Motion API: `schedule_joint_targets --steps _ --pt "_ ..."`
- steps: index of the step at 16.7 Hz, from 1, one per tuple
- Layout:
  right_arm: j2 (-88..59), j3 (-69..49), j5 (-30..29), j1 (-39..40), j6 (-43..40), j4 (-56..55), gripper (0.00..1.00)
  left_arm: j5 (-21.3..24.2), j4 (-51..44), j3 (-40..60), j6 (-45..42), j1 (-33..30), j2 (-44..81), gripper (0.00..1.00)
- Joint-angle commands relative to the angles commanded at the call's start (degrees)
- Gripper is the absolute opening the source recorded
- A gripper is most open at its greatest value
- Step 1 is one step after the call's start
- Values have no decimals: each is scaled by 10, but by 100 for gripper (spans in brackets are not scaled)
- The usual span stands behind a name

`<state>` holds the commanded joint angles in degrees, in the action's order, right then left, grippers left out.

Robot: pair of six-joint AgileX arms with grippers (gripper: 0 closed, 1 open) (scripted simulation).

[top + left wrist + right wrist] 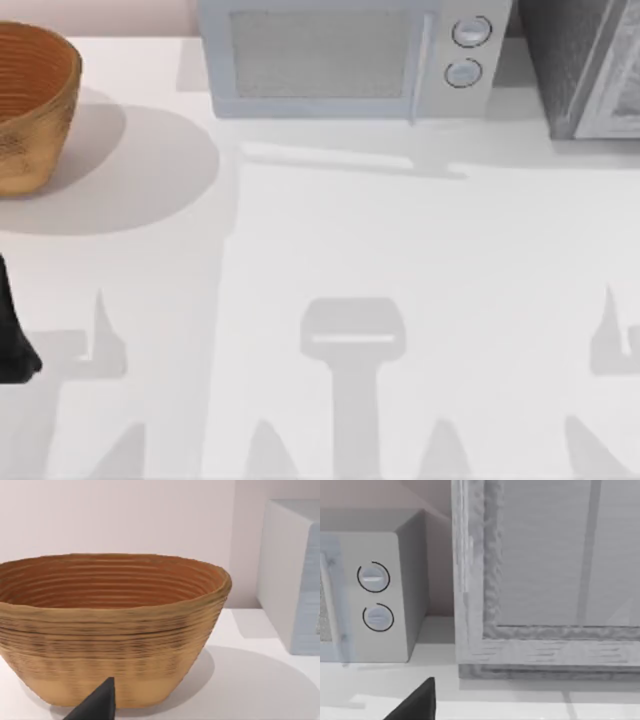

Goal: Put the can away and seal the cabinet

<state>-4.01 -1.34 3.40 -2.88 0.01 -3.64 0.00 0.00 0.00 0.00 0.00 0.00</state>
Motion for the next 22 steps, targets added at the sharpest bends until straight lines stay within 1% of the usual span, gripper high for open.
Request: schedule_joint_targets --steps 4,12,16,19,22 --pt "-131 -36 95 -96 2 -115 100 0 0 0 0 0 0 100" --pt "-547 -129 354 -369 7 -426 100 0 0 0 0 0 0 100" --pt "-731 -168 468 -483 10 -561 100 0 0 0 0 0 0 100" --pt "-818 -189 524 -538 12 -627 100 0 0 0 0 0 0 100" --pt "-849 -197 546 -558 12 -652 100 0 0 0 0 0 0 100"
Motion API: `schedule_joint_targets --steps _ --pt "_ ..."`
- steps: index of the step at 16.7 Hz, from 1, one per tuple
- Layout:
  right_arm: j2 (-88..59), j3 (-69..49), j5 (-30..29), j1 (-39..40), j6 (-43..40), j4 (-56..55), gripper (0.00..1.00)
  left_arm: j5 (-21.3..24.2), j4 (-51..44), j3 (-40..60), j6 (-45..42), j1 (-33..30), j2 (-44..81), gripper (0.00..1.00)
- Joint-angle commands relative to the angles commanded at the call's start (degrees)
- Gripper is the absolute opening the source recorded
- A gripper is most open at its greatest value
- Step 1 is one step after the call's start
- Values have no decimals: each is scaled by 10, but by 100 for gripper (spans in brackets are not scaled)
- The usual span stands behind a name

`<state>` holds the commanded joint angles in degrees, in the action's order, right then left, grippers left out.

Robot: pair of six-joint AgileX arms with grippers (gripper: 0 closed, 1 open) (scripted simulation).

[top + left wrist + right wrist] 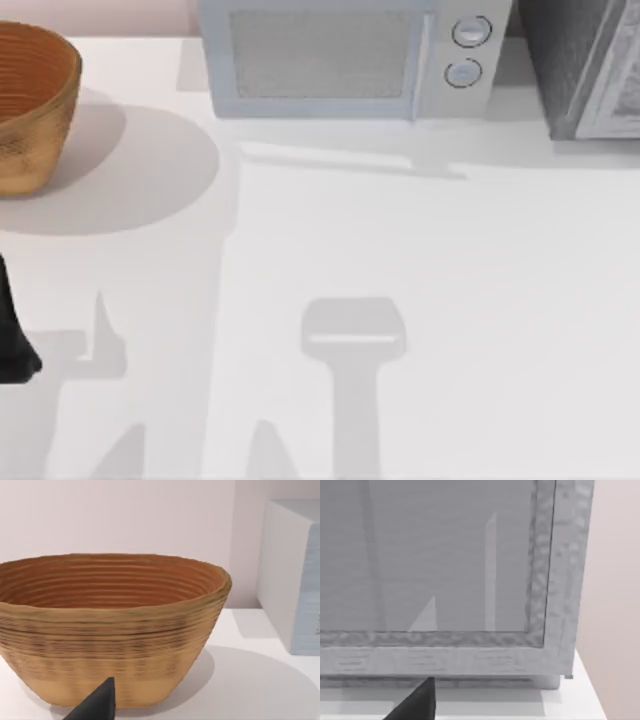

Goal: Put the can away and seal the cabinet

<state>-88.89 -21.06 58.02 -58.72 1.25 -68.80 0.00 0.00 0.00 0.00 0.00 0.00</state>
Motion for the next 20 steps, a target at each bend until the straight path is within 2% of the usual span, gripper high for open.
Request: schedule_joint_targets --steps 6,9,13,20 --pt "2 -4 0 2 0 8 100 0 0 0 0 0 0 100" --pt "5 -59 6 -1 0 63 100 0 0 0 0 0 0 100" --pt "17 -197 13 -10 -1 216 100 0 0 0 0 0 0 100" --pt "60 -506 16 -21 -1 592 100 0 0 0 0 0 0 100"
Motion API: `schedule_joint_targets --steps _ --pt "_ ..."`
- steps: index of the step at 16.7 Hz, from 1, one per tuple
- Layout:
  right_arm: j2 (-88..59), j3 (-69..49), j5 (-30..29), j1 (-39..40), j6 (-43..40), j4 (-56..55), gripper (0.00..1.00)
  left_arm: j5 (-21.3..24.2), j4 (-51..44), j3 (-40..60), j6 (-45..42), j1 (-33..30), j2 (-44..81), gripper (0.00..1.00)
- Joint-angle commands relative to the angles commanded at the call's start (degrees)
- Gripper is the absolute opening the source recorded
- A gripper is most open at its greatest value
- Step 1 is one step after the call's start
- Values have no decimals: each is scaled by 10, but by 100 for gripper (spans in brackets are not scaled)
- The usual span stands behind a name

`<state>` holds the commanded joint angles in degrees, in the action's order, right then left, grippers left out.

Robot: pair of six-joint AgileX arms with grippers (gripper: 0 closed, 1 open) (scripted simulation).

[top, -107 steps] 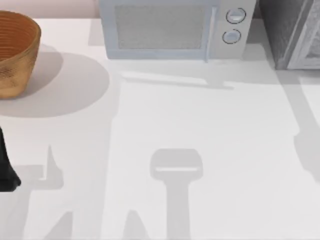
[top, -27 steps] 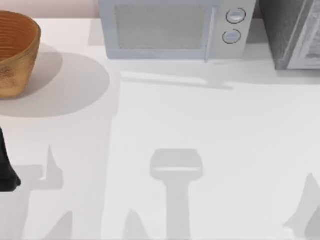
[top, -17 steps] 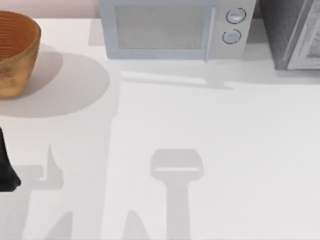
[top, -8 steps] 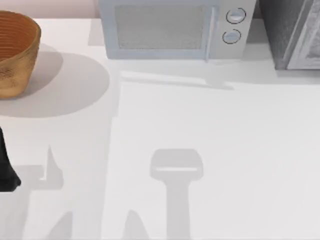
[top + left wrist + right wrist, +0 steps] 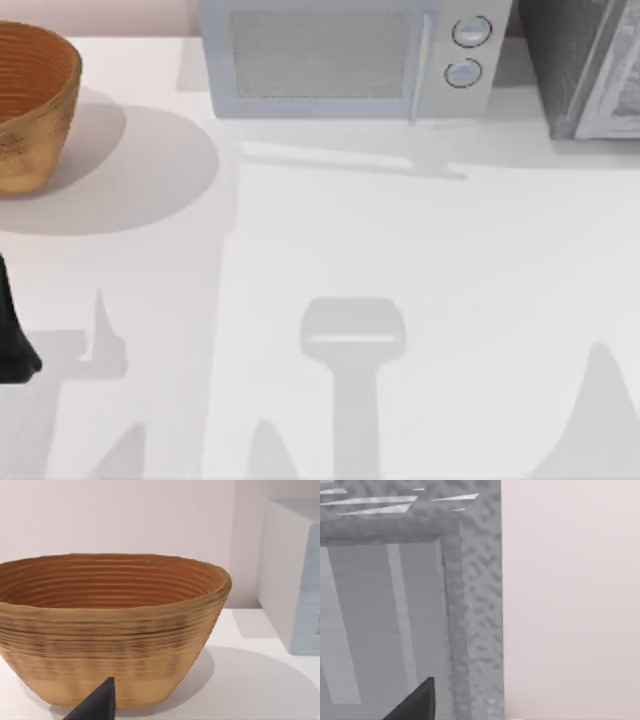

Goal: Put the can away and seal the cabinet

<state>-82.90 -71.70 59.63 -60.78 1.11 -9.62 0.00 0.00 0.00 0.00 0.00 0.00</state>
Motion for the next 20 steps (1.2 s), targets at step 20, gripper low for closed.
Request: schedule_joint_targets --steps 20 --pt "65 -280 -85 97 6 320 100 0 0 0 0 0 0 100"
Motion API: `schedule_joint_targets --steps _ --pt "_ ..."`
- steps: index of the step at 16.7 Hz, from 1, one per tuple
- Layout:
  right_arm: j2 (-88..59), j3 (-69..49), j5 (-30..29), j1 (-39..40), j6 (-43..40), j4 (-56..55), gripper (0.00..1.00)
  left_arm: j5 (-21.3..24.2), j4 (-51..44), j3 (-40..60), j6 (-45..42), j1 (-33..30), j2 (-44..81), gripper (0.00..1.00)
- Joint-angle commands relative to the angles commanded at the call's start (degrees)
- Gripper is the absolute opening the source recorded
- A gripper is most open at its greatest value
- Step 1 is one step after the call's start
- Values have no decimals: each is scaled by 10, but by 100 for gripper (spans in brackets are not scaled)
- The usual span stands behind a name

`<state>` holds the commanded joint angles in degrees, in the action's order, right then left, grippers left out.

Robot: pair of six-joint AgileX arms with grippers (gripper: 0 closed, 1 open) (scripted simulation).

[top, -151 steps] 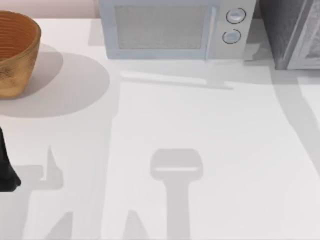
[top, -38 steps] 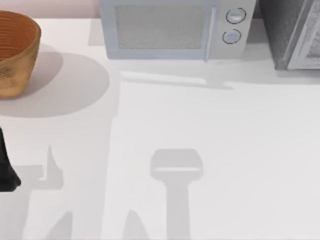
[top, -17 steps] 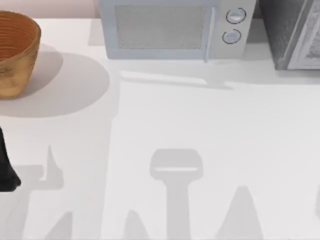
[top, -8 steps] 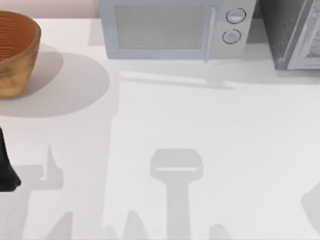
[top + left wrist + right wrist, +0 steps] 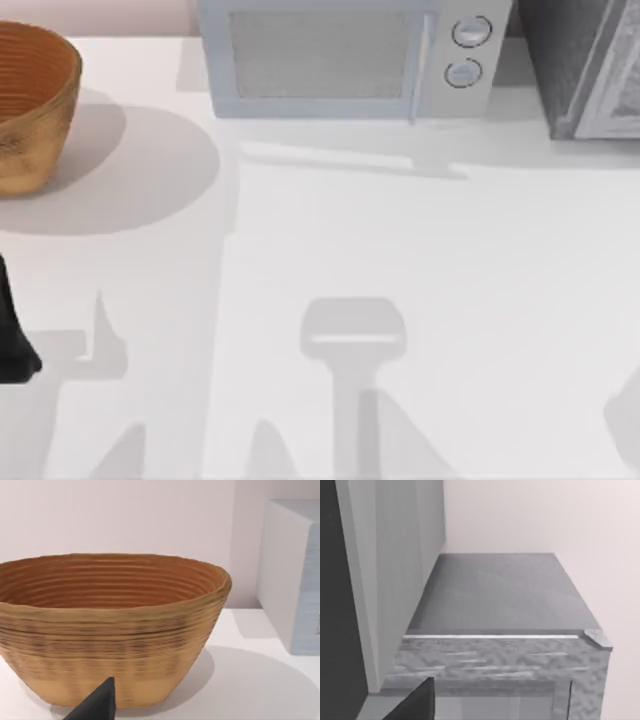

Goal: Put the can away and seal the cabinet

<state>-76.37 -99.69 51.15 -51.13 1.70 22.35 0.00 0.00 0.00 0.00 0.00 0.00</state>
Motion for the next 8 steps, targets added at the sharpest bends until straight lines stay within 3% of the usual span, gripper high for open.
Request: schedule_joint_targets --steps 3,8 --pt "4 3 -104 105 4 3 100 0 0 0 0 0 0 100" --pt "11 9 -326 322 6 12 100 0 0 0 0 0 0 100"
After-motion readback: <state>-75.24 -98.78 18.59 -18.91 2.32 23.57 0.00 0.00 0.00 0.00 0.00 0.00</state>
